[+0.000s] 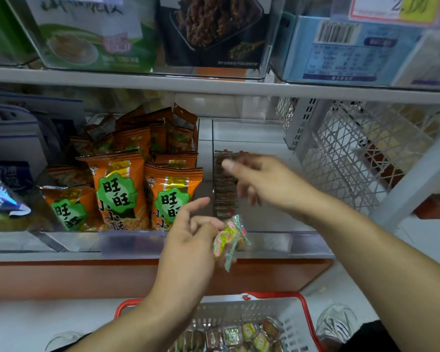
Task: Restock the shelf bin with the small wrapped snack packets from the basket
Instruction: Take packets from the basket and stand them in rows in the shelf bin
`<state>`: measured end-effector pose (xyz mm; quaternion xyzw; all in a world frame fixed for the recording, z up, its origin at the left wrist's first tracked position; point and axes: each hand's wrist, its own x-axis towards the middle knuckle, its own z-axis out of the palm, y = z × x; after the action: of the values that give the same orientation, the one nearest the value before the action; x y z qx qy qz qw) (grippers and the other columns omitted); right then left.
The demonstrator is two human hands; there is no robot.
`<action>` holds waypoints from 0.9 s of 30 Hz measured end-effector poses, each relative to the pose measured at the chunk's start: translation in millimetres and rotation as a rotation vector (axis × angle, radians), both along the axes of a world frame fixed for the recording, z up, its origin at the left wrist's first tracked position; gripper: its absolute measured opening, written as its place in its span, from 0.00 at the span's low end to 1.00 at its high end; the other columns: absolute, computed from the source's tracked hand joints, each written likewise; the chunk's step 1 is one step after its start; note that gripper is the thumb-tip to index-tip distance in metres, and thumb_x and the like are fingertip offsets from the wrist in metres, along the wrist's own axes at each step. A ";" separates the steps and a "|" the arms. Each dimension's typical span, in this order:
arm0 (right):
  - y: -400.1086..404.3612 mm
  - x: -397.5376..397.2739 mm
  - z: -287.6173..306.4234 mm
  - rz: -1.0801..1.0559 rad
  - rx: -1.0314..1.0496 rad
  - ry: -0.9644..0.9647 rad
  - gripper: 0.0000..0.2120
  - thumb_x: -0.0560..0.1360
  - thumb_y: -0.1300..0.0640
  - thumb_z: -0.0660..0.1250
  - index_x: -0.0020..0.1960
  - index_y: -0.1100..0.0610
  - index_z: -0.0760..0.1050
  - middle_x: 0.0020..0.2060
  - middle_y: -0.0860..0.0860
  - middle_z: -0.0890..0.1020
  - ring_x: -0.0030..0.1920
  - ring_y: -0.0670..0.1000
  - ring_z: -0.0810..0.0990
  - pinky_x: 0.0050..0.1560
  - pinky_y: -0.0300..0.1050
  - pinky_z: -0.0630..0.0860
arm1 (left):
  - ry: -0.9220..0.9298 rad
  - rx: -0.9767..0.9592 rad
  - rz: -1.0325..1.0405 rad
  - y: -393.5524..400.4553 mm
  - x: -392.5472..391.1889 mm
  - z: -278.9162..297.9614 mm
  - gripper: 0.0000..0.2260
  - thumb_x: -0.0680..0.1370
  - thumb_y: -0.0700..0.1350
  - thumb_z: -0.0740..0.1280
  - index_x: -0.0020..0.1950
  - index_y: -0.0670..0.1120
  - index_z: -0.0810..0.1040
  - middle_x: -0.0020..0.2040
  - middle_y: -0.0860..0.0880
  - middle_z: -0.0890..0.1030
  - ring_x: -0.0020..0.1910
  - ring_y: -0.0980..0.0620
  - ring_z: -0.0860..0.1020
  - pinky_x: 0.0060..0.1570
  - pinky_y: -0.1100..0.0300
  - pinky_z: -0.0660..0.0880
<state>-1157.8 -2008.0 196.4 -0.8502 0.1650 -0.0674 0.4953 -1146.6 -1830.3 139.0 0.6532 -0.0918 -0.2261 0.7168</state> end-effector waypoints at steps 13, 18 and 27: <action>22.5 -57.2 -9.4 0.203 0.355 0.144 0.21 0.72 0.61 0.76 0.63 0.50 0.76 0.44 0.57 0.83 0.42 0.51 0.84 0.37 0.44 0.77 | -0.175 -0.124 -0.007 9.9 -0.9 7.2 0.19 0.80 0.41 0.69 0.65 0.61 0.74 0.59 0.61 0.82 0.45 0.60 0.83 0.42 0.64 0.79; 13.0 -56.1 -6.2 0.175 0.487 0.153 0.13 0.77 0.60 0.71 0.62 0.56 0.79 0.46 0.57 0.85 0.44 0.54 0.82 0.39 0.44 0.77 | 0.034 -0.202 -0.035 5.5 3.2 7.0 0.17 0.79 0.43 0.68 0.67 0.55 0.74 0.57 0.51 0.86 0.56 0.50 0.85 0.48 0.57 0.82; 8.2 -58.5 -7.2 0.134 0.474 0.141 0.10 0.80 0.58 0.68 0.60 0.57 0.80 0.49 0.53 0.85 0.44 0.52 0.82 0.38 0.43 0.79 | 0.168 -0.254 -0.049 4.3 0.1 5.2 0.25 0.68 0.43 0.74 0.64 0.50 0.75 0.53 0.44 0.87 0.54 0.44 0.86 0.51 0.55 0.82</action>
<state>-1216.3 -1999.8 189.2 -0.7221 0.1536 0.0656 0.6714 -1146.5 -1826.0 144.2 0.5336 -0.0751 -0.2841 0.7930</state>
